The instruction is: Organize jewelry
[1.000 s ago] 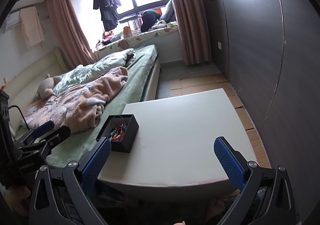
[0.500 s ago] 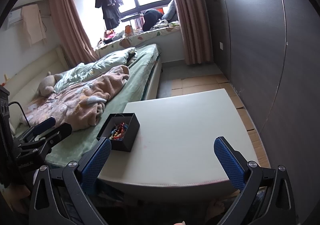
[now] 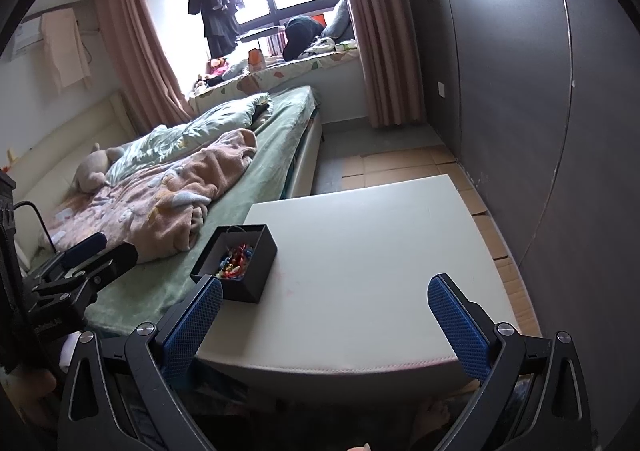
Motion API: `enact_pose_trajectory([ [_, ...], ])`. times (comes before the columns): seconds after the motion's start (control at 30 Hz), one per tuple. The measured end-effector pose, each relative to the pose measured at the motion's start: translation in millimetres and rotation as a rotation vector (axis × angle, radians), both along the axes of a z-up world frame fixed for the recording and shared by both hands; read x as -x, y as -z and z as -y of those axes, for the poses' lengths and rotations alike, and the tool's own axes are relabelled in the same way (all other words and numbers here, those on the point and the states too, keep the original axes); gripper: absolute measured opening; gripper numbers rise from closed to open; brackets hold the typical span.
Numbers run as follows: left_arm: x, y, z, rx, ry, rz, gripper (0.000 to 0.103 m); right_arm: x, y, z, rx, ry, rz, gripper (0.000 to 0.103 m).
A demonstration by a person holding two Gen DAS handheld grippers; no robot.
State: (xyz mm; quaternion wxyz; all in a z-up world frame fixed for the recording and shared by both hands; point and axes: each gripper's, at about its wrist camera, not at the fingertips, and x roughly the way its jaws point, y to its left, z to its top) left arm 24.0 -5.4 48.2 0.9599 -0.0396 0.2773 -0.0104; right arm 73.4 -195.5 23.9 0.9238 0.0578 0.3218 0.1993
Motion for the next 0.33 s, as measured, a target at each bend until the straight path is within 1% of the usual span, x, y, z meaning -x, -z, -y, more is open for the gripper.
enact_pose_trajectory([
  [0.33,-6.8,7.0,-2.9,-0.002,-0.013,-0.021,0.103,-2.8,5.4,-1.7,0.003,0.014,-0.014,0.103],
])
